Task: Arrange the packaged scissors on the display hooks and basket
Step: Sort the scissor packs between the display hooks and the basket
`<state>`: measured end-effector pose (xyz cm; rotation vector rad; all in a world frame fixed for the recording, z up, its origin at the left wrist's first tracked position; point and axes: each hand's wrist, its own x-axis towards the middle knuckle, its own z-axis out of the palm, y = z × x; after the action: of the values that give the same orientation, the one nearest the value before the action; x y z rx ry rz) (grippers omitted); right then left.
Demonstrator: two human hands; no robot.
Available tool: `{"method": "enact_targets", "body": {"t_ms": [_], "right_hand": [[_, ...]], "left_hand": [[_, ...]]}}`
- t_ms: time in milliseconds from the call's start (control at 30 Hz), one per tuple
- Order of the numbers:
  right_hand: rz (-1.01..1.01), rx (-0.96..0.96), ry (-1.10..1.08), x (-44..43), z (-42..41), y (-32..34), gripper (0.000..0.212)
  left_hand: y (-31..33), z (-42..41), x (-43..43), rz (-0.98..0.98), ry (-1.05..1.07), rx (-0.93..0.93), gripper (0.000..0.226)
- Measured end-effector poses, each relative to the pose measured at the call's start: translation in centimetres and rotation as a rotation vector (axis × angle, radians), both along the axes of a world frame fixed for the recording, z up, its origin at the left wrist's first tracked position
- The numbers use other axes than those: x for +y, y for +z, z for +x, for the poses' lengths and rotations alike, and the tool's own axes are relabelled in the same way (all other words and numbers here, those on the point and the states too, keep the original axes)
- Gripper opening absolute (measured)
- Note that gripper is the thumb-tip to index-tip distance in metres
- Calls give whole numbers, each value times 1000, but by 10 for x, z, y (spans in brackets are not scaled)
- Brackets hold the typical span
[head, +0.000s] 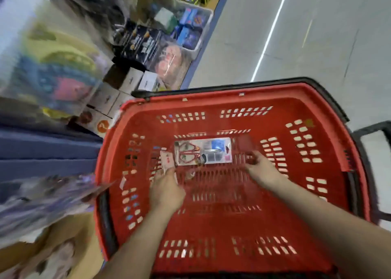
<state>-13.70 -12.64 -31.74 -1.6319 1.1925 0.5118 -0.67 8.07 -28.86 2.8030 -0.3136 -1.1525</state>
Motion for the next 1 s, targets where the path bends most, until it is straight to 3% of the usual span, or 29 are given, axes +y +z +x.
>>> {"method": "enact_targets", "body": {"t_ms": [33, 100, 167, 333, 433, 533, 667, 767, 833, 867, 933, 1000], "right_hand": [[19, 5, -16, 0, 4, -48, 77], [28, 19, -7, 4, 15, -110, 72], [-30, 19, -4, 12, 34, -122, 62], [-219, 143, -65, 26, 61, -163, 97], [-293, 248, -142, 33, 71, -173, 104], [-315, 214, -234, 33, 74, -177, 93], [-399, 167, -188, 39, 72, -179, 62], [-407, 164, -221, 44, 75, -174, 50], [-241, 38, -373, 43, 71, -162, 35], [34, -69, -563, 40, 70, -150, 36], [725, -175, -768, 31, 60, -127, 59], [938, -206, -691, 24, 47, -122, 52]], "left_hand": [[-27, 3, -2, 32, 4, -7, 54], [-69, 4, -2, 96, 20, -10, 54], [-95, 3, -2, 155, 6, -16, 53], [-118, 13, -1, 75, 45, -186, 65], [-128, 17, -1, 50, 56, -205, 65], [-134, 15, 1, 5, -12, -235, 75], [-122, 13, -4, -81, 61, -246, 92], [-105, 7, -12, -230, -20, -372, 98], [-104, 2, -22, -331, -219, -480, 106], [-107, 0, -30, -354, -316, -491, 106], [-122, -3, -44, -383, -501, -491, 85], [-134, -12, -54, -448, -625, -372, 52]]}}
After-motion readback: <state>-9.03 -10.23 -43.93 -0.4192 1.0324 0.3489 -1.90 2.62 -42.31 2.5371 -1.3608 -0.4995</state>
